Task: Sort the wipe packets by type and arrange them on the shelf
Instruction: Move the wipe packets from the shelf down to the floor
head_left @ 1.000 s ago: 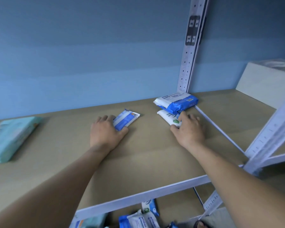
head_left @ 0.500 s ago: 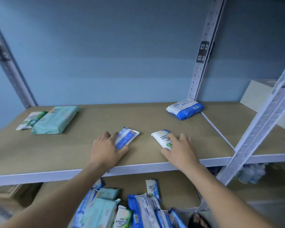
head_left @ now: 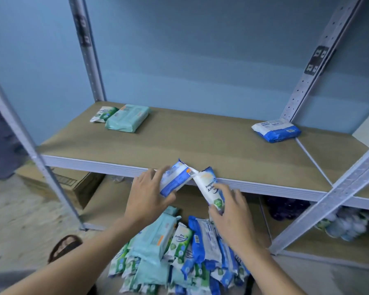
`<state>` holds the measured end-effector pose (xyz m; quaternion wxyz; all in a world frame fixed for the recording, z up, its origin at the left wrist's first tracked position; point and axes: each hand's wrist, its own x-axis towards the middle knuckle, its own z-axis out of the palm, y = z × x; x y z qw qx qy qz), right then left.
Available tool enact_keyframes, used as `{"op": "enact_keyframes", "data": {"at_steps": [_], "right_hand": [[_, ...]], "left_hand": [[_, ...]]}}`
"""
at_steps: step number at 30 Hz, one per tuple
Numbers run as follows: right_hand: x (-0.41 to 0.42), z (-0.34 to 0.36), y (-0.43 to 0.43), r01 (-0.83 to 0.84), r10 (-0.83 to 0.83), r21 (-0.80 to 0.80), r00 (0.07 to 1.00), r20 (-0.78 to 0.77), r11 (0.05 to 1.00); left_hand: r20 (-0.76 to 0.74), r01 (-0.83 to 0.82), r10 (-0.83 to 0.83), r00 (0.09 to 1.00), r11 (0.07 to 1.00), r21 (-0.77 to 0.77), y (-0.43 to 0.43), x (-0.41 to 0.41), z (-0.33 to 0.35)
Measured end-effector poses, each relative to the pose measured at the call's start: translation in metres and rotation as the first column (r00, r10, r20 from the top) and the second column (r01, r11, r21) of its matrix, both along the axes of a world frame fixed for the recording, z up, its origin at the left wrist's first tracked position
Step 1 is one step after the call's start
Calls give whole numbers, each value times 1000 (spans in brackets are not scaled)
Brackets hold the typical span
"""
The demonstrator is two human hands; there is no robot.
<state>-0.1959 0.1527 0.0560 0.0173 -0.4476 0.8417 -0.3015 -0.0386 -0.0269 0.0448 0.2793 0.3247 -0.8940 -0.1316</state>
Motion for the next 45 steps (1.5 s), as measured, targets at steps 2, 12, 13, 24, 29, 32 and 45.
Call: {"op": "enact_keyframes", "data": {"at_steps": [2, 12, 13, 24, 29, 32, 45], "right_hand": [[14, -17, 7, -29, 29, -15, 999, 23, 999], [42, -111, 2, -17, -24, 301, 991, 133, 953], [42, -118, -1, -1, -46, 338, 990, 132, 941], [36, -196, -32, 69, -116, 617, 993, 37, 784], [42, -218, -35, 41, -21, 655, 999, -38, 754], [44, -236, -37, -7, -21, 622, 999, 37, 783], [43, -254, -42, 28, -68, 614, 997, 41, 789]], "left_hand": [[22, 6, -6, 1000, 1000, 3, 5, 21, -14], [252, -162, 96, 963, 952, 259, 9, 96, -122], [258, -199, 117, 959, 927, 318, 9, 100, -131], [443, -598, 404, 800, 589, 544, -20, 121, -236], [527, -667, 410, 745, 444, 598, -37, 117, -280], [565, -656, 334, 755, 415, 631, -43, 114, -308], [553, -568, 214, 805, 548, 615, -40, 120, -323]]}}
